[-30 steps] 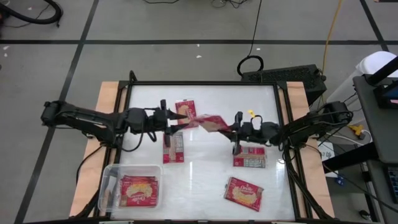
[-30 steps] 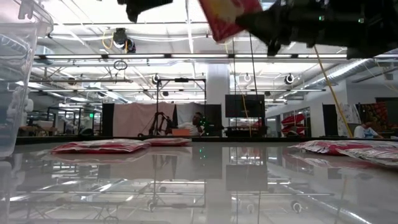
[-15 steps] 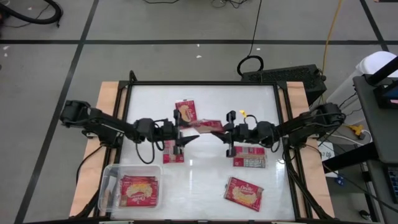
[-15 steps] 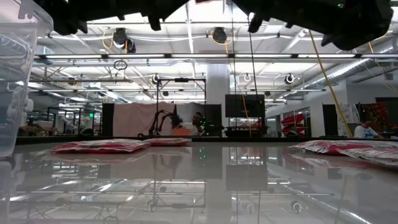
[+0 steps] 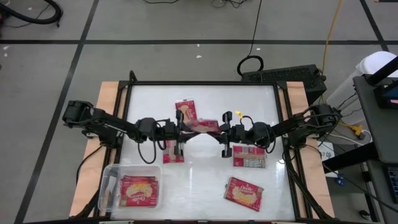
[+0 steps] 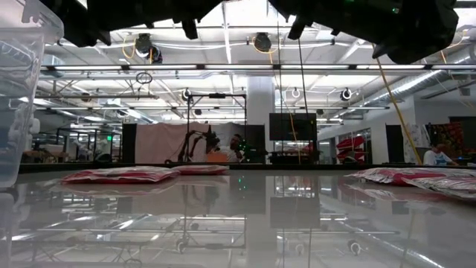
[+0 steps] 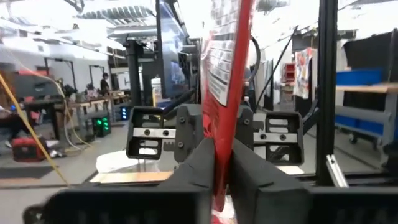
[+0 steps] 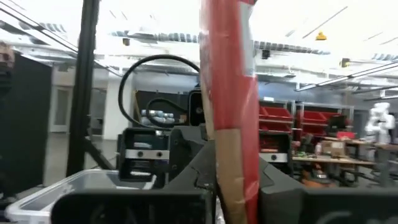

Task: Sort popcorn bags into baskets
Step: Put the popcorn bag into the transparent bin

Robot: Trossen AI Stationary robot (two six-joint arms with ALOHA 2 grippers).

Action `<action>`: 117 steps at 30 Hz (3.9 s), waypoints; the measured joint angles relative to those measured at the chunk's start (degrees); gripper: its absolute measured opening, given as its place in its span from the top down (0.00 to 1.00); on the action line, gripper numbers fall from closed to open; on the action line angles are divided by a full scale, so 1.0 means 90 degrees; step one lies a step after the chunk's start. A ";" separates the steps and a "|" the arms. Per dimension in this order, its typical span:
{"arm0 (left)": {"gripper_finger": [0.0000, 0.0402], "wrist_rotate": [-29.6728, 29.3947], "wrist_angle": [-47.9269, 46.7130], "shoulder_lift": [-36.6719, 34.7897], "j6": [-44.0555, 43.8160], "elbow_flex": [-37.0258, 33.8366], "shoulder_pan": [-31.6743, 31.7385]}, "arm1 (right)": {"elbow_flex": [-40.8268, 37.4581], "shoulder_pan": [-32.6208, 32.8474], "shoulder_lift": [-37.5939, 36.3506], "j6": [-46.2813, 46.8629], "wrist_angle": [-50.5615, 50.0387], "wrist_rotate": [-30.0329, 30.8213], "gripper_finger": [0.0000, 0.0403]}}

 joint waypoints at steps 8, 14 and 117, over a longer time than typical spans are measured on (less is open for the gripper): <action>0.94 0.0024 -0.0642 -0.0306 -0.0468 -0.0017 0.0108 | -0.0006 0.0049 -0.0005 0.0569 -0.0226 0.0291 0.89; 0.96 0.0022 -0.2691 -0.1383 -0.0609 -0.0019 0.0108 | -0.0176 0.0218 -0.0401 0.0856 -0.1685 0.1279 0.74; 0.93 0.0028 -0.4751 -0.2099 -0.1240 -0.0017 -0.0263 | -0.0398 0.0390 -0.0894 0.1109 -0.2572 0.0998 0.88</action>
